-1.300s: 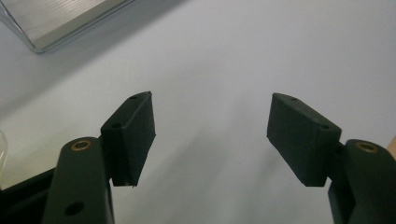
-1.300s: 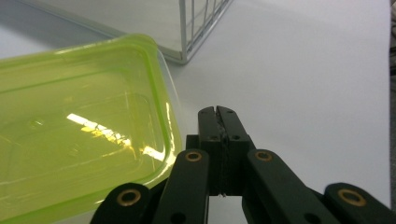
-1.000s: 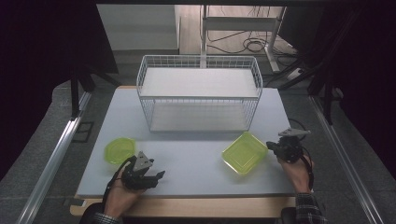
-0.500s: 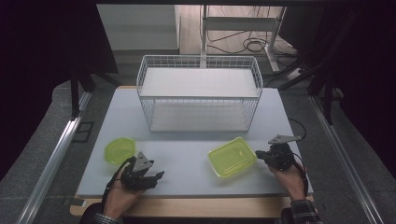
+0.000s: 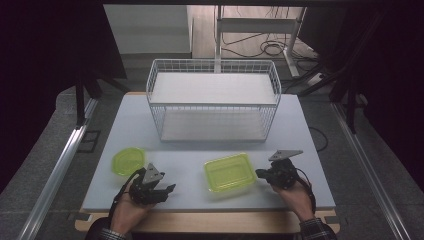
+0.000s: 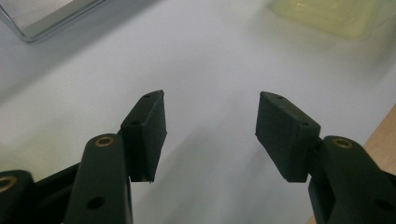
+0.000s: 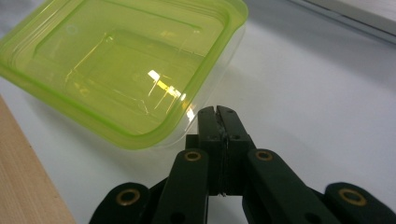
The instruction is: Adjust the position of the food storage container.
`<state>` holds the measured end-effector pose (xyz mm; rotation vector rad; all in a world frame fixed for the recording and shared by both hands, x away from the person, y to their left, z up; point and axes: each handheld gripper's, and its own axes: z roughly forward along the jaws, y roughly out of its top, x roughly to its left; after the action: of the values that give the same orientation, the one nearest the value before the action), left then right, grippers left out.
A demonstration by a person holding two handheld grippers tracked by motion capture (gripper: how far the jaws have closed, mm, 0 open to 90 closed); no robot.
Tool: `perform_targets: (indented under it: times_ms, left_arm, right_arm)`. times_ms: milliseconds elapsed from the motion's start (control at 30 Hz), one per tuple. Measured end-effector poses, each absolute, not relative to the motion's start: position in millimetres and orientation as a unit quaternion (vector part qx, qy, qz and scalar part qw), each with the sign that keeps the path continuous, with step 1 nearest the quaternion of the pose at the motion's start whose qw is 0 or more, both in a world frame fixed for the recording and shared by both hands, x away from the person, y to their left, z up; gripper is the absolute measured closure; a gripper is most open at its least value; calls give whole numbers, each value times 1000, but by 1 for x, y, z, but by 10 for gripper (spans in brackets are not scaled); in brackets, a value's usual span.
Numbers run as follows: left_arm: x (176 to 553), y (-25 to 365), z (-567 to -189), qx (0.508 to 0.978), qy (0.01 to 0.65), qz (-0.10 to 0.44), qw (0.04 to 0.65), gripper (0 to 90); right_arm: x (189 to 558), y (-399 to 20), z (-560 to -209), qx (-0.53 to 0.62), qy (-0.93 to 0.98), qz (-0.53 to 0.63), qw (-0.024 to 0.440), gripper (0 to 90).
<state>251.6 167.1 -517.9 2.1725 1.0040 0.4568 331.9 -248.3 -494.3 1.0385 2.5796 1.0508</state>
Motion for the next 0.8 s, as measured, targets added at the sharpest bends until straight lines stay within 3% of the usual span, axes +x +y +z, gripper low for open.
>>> perform_targets:
  times_ms: [233,400,600,800]
  left_arm:
    - [252,166,-519,839,384,173,344,412]
    - [252,167,-518,838,384,171,347,396]
    - [252,167,-520,839,386,167,346,321]
    - [249,171,-519,827,395,164,366,197]
  right_arm:
    - [329,-223,-497,324,875,350,78,884]
    - [326,-222,-494,323,873,352,102,871]
    - [322,-231,-488,337,858,368,125,786]
    - [318,-239,-484,343,849,376,142,572]
